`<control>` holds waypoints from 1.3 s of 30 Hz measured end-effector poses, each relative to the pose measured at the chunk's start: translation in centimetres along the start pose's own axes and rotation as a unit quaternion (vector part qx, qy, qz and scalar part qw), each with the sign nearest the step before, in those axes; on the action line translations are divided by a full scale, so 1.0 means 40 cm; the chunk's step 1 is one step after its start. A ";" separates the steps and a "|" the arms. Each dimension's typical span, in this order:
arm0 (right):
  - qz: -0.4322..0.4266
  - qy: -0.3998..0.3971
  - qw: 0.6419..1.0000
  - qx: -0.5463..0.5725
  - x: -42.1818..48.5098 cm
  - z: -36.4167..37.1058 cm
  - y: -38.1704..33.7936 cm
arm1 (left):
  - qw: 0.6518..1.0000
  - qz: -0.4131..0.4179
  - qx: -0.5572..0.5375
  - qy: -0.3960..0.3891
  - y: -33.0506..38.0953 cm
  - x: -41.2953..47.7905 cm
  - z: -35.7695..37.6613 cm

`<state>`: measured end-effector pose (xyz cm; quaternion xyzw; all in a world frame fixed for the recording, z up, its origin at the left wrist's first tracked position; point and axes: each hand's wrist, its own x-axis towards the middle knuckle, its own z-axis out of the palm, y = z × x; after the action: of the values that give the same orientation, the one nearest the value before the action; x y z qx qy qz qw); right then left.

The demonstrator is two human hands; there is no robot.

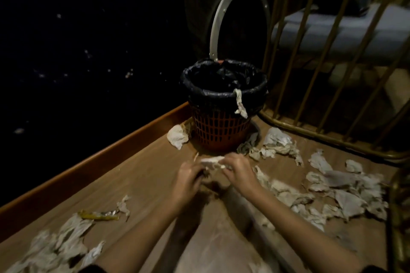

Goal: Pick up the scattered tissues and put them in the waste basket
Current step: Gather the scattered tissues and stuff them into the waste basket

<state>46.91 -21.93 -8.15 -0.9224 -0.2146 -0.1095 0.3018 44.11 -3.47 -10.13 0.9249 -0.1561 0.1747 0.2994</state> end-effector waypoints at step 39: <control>0.106 0.095 0.990 0.017 0.483 -0.320 0.048 | 0.980 -0.034 0.190 -0.044 0.126 0.525 -0.050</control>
<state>63.96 -24.71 7.45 -0.9203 -0.0878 -0.1603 0.3460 60.35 -10.00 2.67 0.9765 -0.1016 0.1501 0.1163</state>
